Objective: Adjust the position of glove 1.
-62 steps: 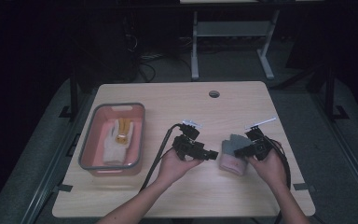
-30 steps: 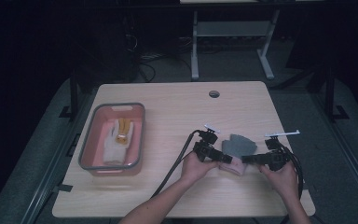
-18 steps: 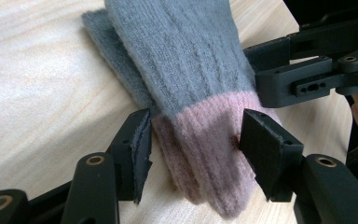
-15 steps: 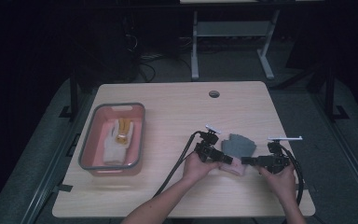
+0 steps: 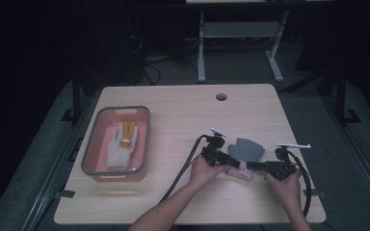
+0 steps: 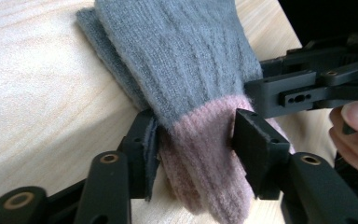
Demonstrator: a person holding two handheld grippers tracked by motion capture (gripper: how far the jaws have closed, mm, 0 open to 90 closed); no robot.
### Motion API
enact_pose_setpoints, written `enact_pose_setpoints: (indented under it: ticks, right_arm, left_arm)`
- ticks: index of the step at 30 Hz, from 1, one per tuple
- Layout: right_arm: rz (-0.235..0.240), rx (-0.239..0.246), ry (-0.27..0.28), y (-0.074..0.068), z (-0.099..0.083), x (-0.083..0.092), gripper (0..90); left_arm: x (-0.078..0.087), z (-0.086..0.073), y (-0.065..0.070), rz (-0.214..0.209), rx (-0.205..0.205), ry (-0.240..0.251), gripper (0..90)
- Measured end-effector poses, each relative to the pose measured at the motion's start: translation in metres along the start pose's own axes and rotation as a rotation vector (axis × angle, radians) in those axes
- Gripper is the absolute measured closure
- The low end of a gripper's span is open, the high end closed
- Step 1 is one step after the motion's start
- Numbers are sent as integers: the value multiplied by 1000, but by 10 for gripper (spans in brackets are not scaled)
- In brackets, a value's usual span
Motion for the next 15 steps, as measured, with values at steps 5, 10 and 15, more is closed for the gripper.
enact_pose_setpoints:
  ticks: [5, 10, 15]
  right_arm:
    - [8, 6, 1, 0, 0, 0, 676]
    - [8, 24, 2, -2, 1, 1, 701]
    - [4, 28, 3, -5, 2, 2, 709]
  left_arm:
    - [1, 1, -2, -32, 12, 9, 581]
    - [1, 2, -2, -47, 31, 27, 613]
    - [3, 2, -2, -63, 37, 38, 633]
Point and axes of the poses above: each handheld gripper's, and its own axes: x roughly backward along the jaws, z roughly out of its top, y roughly to its right, the point moved 7 cm from there along -x, roughly forward along the jaws, and after that the axes turned 14 degrees about -y, right-handed, at the moved point
